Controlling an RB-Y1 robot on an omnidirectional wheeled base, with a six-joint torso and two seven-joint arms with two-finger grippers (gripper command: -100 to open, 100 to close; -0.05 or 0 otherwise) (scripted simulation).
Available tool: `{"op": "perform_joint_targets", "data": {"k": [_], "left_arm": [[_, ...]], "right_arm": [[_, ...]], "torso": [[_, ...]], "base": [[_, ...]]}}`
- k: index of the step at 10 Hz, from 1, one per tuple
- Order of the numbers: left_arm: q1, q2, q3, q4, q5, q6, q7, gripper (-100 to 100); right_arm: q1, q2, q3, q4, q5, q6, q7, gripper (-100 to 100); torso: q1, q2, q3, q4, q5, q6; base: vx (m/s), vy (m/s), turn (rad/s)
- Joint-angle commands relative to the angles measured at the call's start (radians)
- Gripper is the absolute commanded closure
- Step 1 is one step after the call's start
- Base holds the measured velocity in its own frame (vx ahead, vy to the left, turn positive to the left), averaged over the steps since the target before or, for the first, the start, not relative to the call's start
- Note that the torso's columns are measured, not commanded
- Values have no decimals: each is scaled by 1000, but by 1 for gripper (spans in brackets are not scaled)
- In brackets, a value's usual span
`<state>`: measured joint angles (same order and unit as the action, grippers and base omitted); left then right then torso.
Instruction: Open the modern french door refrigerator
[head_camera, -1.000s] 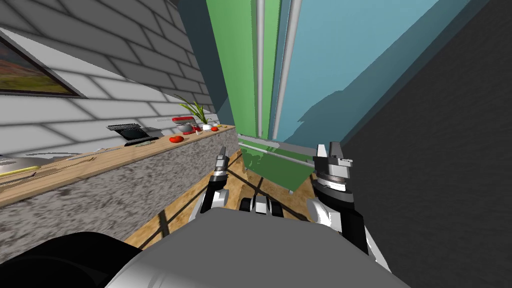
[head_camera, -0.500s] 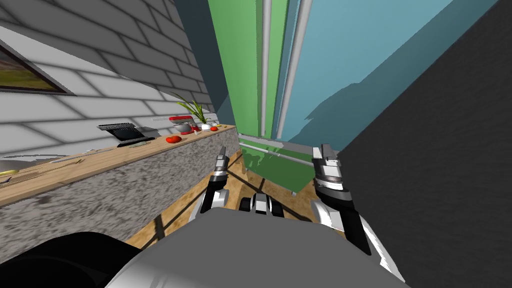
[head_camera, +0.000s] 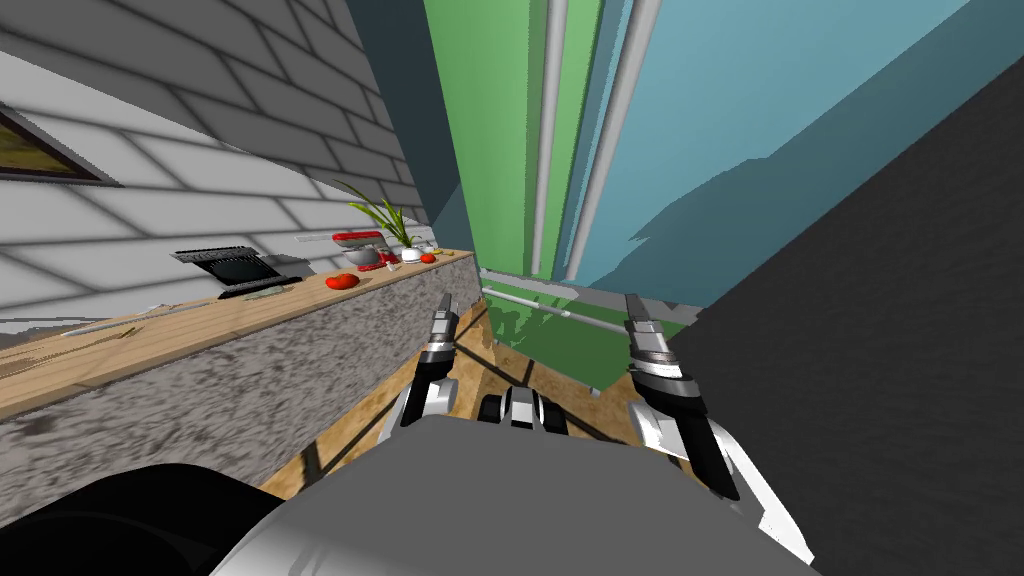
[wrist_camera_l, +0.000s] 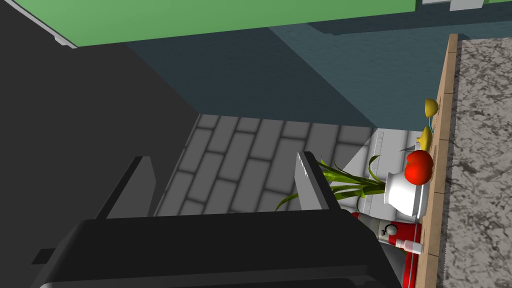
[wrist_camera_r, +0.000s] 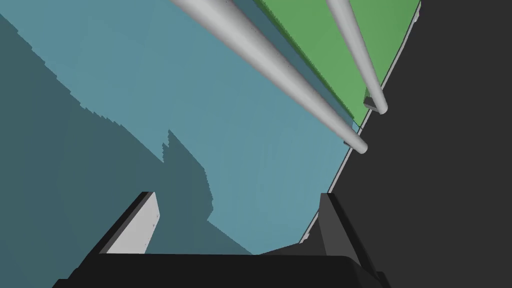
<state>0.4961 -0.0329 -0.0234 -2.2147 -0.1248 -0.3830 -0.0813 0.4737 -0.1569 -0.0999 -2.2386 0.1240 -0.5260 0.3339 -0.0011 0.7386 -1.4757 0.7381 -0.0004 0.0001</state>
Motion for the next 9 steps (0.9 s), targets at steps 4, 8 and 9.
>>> {"op": "perform_joint_targets", "data": {"k": [4, 8, 9], "left_arm": [[0, 0, 0, 0, 0, 0, 0, 0], [0, 0, 0, 0, 0, 0, 0, 0], [0, 0, 0, 0, 0, 0, 0, 0]], "right_arm": [[-10, -14, -54, 71, 82, -2, 138, -100], [-17, -19, -88, 115, 133, -4, 222, -100], [-20, -22, -106, 139, 160, -5, 264, -100]], "torso": [[3, -2, -1, -1, 1, 0], [0, 0, 0, 0, 0, 0], [1, 0, 0, 0, 0, 0]], "base": [[76, 119, -23], [52, 79, -19], [69, 124, -21]]}}
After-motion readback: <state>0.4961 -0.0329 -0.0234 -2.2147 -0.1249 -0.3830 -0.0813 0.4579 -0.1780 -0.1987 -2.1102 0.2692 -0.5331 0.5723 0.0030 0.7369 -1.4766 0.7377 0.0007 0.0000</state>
